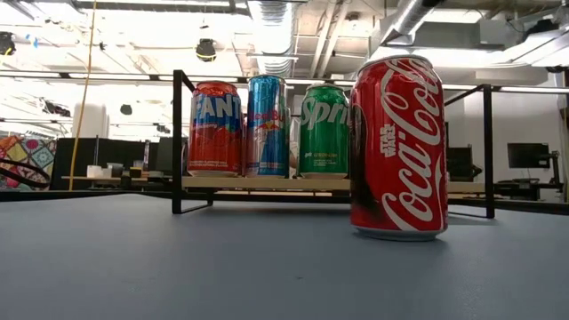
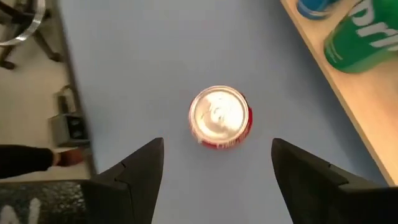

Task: Place canned beverage on shelf
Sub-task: Put the red soda can on the shelf aligned with other red soda cans

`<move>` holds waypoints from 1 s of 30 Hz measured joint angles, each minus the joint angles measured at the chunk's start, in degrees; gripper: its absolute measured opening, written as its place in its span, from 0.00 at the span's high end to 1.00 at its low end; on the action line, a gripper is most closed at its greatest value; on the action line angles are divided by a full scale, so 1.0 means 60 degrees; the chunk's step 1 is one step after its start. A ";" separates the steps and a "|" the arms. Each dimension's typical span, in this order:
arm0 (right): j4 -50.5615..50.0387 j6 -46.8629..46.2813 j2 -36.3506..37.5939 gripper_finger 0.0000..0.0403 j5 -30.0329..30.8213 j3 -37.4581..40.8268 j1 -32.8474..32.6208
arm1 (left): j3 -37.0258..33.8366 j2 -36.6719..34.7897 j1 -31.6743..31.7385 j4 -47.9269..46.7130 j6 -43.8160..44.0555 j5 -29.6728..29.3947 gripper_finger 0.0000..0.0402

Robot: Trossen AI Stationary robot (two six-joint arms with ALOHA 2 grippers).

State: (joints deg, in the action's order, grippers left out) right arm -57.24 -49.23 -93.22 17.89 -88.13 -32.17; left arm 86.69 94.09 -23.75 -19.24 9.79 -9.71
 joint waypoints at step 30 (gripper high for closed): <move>-0.2127 -0.2548 0.0795 0.30 0.0787 0.0057 -0.2748 | -0.0326 0.2953 0.1288 0.2982 -0.1085 0.0326 0.18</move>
State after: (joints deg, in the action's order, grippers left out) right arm -70.00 -64.52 -88.45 22.61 -87.79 -48.66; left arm 84.73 111.81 -16.02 -1.35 3.27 -7.76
